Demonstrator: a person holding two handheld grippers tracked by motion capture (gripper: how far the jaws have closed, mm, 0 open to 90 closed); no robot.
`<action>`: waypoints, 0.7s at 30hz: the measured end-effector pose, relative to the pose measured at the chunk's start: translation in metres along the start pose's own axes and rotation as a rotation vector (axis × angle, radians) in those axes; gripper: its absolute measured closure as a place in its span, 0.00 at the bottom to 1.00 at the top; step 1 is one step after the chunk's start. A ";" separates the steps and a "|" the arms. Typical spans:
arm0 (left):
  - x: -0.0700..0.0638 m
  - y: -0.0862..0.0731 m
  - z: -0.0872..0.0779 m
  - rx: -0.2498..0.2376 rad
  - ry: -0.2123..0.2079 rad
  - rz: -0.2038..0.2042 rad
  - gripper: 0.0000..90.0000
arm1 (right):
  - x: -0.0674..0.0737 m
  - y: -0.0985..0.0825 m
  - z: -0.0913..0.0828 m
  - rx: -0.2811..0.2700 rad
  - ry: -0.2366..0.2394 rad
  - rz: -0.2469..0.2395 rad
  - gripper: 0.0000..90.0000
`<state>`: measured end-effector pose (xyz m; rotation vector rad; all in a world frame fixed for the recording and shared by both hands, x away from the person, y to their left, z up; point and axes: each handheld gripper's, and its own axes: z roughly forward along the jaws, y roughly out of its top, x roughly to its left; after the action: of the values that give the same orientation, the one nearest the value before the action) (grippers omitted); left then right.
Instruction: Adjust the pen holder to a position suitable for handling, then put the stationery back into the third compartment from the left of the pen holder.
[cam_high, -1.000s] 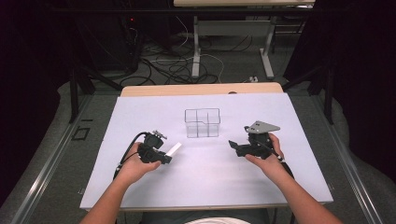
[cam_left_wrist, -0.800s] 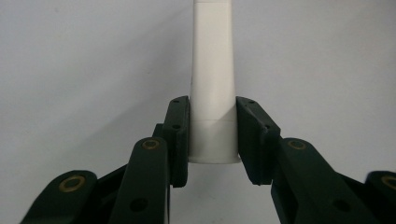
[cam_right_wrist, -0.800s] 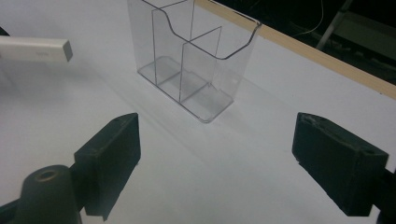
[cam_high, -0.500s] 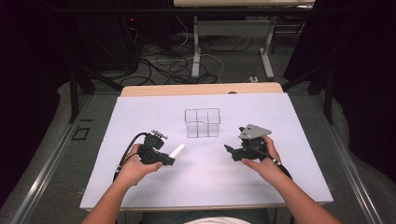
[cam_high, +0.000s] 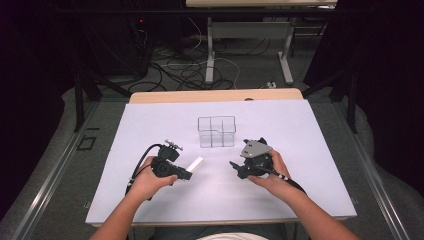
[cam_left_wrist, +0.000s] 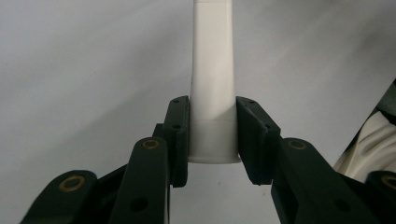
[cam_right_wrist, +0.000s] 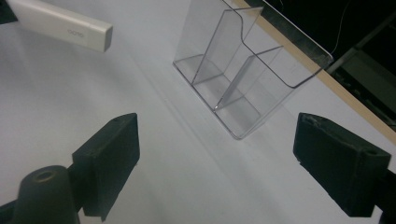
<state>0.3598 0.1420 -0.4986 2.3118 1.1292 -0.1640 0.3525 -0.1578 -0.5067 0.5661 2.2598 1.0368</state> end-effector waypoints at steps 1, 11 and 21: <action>0.000 0.000 0.001 0.000 -0.007 -0.010 0.75 | 0.002 0.001 0.000 -0.002 -0.003 -0.015 0.16; -0.005 0.000 0.007 0.022 -0.030 -0.011 0.75 | 0.022 0.006 0.005 0.045 0.026 -0.209 0.10; -0.013 0.000 0.012 0.034 -0.053 -0.004 0.75 | 0.040 0.010 0.006 0.060 0.047 -0.379 0.20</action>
<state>0.3536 0.1263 -0.5046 2.3209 1.1132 -0.2467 0.3283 -0.1244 -0.5150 0.1271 2.3252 0.8001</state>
